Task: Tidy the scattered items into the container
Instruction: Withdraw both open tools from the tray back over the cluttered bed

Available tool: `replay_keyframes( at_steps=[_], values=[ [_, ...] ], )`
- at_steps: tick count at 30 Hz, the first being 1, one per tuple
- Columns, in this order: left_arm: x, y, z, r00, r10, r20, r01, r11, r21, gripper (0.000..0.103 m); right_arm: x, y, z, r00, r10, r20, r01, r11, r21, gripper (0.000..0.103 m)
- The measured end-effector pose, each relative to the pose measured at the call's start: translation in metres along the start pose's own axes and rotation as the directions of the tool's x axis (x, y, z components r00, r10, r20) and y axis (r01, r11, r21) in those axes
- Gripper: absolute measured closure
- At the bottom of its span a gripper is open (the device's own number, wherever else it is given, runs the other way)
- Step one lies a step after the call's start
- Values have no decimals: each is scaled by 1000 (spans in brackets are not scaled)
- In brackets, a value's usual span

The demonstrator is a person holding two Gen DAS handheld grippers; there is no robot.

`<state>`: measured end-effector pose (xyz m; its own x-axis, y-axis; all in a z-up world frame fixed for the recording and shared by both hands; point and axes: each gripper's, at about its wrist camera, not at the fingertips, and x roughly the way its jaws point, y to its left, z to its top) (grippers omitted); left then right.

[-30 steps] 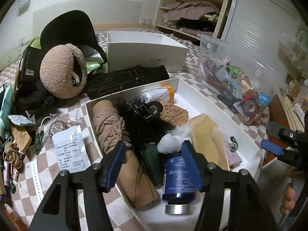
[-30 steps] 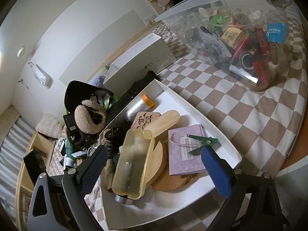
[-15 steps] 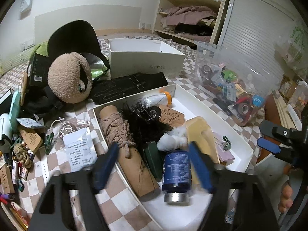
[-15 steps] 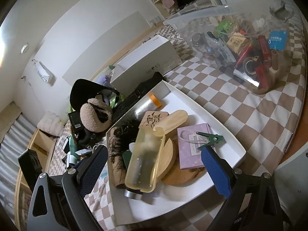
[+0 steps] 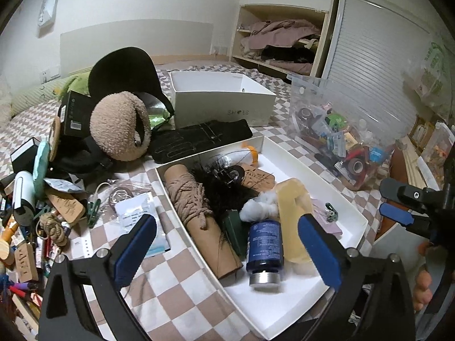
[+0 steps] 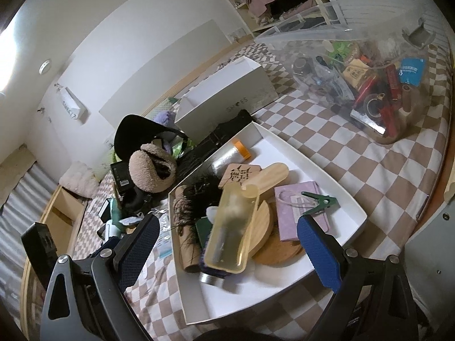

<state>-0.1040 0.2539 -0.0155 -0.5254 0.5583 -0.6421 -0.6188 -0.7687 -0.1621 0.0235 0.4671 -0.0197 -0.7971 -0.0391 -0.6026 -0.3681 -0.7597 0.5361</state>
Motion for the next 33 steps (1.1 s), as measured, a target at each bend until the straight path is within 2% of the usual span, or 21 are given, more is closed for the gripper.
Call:
replay_keyframes(
  at_steps=[15, 33],
  values=[
    [-42, 34, -12, 998, 50, 40, -49, 998, -36, 3, -5, 44, -16, 999, 42, -17, -44, 996, -76, 6],
    [-91, 110, -40, 984, 166, 64, -155, 975, -156, 3, 8, 96, -43, 997, 65, -51, -74, 978, -196, 6]
  ],
)
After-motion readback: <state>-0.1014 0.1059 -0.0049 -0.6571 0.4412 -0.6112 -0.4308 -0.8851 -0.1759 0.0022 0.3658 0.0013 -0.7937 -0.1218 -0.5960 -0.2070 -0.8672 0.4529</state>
